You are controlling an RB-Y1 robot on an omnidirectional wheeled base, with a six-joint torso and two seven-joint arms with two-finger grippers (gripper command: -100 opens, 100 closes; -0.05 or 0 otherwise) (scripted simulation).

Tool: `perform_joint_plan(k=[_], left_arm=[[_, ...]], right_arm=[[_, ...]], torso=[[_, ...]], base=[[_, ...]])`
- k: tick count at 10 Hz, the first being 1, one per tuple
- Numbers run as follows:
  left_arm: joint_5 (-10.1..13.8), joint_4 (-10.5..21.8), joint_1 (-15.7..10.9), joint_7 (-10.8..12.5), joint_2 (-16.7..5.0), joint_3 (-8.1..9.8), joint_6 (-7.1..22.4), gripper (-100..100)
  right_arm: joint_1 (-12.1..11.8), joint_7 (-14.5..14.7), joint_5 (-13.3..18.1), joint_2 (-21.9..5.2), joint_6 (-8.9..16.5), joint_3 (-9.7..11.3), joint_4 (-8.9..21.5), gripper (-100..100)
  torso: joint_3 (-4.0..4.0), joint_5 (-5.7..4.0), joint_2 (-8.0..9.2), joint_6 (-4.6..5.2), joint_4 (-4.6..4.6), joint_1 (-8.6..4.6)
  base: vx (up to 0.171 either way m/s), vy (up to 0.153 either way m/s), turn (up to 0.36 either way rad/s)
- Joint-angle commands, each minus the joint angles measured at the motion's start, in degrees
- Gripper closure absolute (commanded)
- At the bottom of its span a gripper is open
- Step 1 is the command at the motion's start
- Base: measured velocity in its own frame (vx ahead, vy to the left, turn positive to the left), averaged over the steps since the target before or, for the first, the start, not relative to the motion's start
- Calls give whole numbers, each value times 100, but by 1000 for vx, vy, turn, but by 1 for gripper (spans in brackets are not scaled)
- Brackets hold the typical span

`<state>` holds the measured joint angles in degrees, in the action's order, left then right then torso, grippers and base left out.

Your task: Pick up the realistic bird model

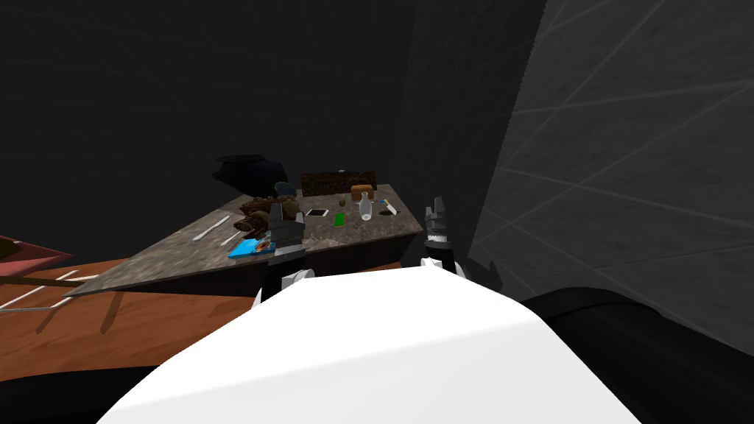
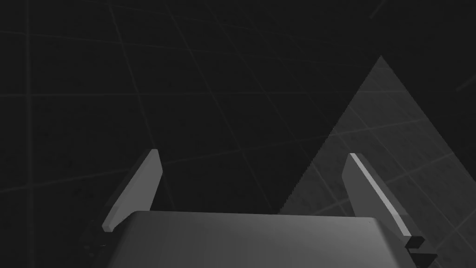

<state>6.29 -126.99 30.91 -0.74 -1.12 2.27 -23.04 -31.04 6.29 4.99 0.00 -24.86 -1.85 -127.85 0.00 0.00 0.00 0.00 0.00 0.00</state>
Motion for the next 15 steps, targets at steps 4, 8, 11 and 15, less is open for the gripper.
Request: perform_joint_plan(k=[4,8,11,15], left_arm=[[0,0,0,0,0,-1,0,0],[0,0,-1,0,1,-1,0,0],[0,0,0,0,0,0,0,0],[0,0,-1,0,1,-1,0,0]], right_arm=[[39,0,265,-634,-36,-201,219,-100],[87,10,594,-1263,-80,-443,517,-100],[124,25,858,-1719,-114,-622,786,-100],[165,51,1144,-2245,-150,-802,1107,-100]], torso=[[4,3,7,-1,1,15],[10,7,17,0,4,27],[7,5,12,1,3,20],[8,5,14,-1,3,22]], base=[[-19,41,41],[-45,78,57],[-32,63,79],[-30,70,85]])
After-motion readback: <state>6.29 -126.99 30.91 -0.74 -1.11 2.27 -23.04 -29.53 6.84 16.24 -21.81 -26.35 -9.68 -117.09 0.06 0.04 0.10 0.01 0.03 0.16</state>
